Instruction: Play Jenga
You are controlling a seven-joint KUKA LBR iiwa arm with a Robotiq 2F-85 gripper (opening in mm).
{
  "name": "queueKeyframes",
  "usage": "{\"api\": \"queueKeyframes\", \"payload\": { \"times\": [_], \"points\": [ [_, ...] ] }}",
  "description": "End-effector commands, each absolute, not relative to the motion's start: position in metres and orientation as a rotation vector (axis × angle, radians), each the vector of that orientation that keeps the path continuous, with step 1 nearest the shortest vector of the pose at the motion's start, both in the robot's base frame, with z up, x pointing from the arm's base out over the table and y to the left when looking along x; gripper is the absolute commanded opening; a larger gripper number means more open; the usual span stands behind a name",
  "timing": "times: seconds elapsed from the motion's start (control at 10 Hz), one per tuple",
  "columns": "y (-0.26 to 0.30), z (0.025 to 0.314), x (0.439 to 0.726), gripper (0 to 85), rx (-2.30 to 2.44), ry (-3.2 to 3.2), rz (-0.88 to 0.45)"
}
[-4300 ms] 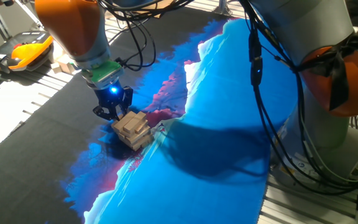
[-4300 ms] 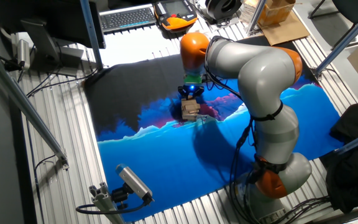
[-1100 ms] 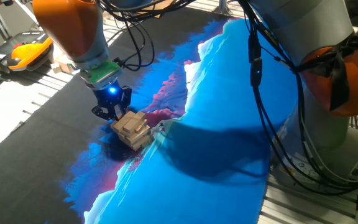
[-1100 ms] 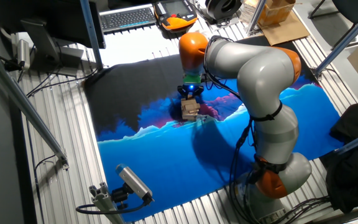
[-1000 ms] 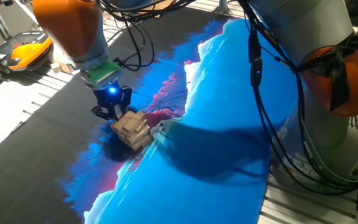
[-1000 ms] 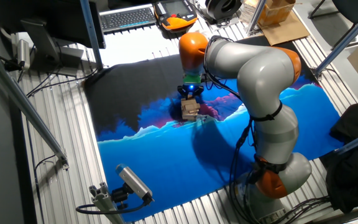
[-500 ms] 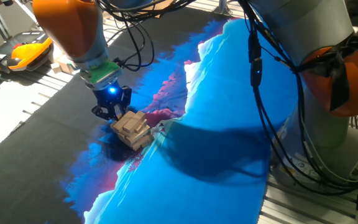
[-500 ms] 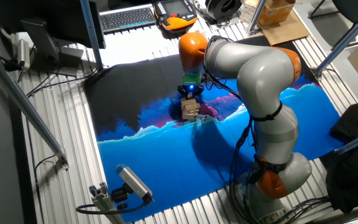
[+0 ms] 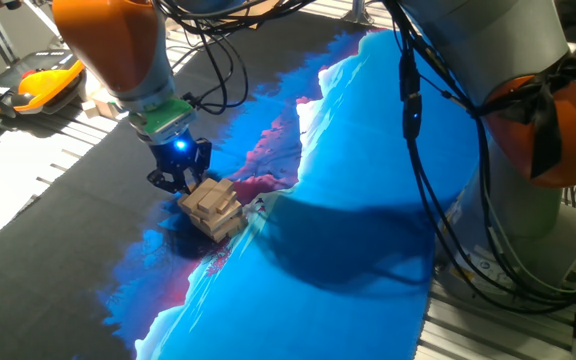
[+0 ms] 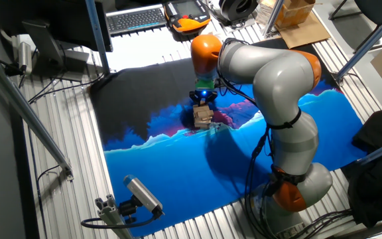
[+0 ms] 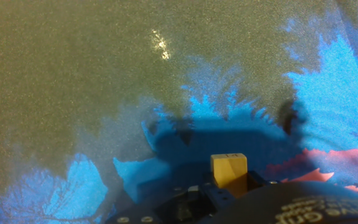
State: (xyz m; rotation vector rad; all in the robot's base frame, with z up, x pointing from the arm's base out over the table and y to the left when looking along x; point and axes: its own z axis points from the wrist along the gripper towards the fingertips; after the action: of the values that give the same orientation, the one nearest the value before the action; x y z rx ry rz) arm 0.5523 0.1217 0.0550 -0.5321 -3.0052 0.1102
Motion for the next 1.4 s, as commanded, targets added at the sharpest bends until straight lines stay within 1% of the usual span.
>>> {"api": "queueKeyframes", "payload": {
  "times": [0.0,1.3],
  "points": [
    [0.1217,0.0549,0.5523,17.0,-0.532,-3.005,0.111],
    [0.1206,0.0552,0.5565,17.0,-0.531,-3.013,0.123]
  ]
}}
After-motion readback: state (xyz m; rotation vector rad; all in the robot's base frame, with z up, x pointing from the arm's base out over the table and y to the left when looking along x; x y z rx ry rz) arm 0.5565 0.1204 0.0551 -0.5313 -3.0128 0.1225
